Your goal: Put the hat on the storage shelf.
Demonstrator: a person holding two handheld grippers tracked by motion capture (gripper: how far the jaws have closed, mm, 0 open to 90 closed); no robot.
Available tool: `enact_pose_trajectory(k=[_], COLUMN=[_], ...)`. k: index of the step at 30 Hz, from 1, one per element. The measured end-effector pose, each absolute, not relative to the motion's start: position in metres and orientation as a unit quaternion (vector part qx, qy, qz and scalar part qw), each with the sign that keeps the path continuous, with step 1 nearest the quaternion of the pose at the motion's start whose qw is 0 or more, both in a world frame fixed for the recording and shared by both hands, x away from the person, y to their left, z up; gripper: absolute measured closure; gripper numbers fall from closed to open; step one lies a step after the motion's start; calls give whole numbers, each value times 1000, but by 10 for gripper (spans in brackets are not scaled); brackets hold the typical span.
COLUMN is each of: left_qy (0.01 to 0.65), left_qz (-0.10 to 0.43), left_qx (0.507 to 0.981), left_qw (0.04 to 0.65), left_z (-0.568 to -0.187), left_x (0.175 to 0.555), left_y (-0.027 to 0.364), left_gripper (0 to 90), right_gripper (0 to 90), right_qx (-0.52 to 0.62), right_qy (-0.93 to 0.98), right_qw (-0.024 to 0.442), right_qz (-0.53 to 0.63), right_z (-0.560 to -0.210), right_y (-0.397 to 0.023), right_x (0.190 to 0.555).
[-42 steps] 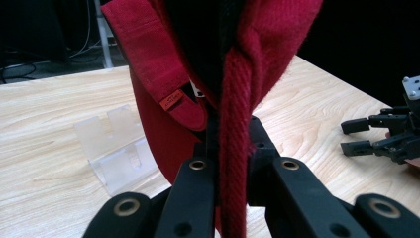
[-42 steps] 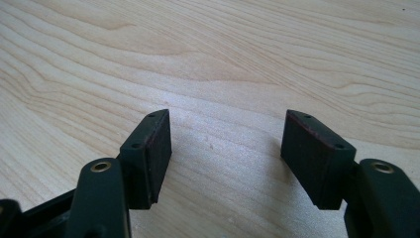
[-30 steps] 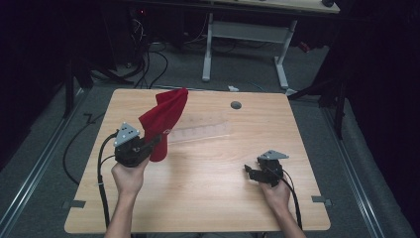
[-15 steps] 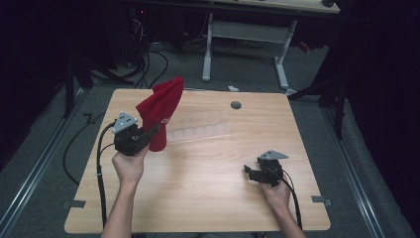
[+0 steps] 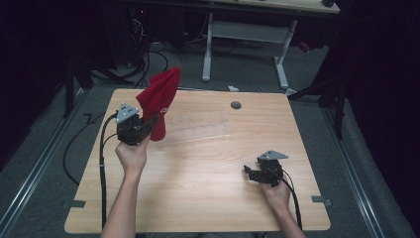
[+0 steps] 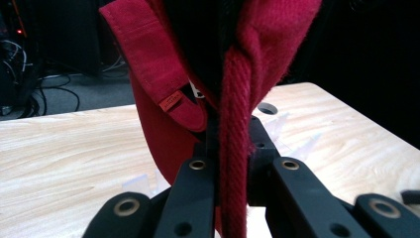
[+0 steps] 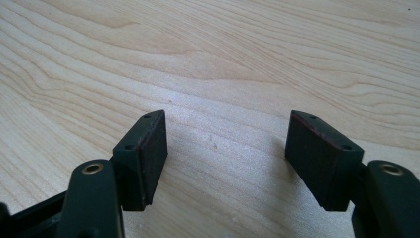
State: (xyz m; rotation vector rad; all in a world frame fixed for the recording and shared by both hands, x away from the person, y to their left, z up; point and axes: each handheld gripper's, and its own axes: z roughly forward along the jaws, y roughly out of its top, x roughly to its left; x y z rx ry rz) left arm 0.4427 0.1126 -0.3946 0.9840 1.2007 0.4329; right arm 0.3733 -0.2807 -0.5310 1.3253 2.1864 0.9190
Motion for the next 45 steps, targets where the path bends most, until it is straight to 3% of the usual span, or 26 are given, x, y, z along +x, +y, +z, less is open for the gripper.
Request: enact_pose_trajectory(k=[13,24,45], left_qy=[544,535,519], left_qz=[208,218,229], left_qx=[424,442,449], left_qw=[693,686,690], left_z=[-410,-423,-433], left_x=[468,475,469], left_y=[117,111,114], left_gripper=[847,847,842], right_gripper=[327,326,323], right_qx=[477,477,477], right_qy=[786,786,786], right_qw=[212,212,212], right_qz=[331,331,331], right_z=[-531,-531,-531], right_y=[-280,-280,-280], right_x=[373,373,373])
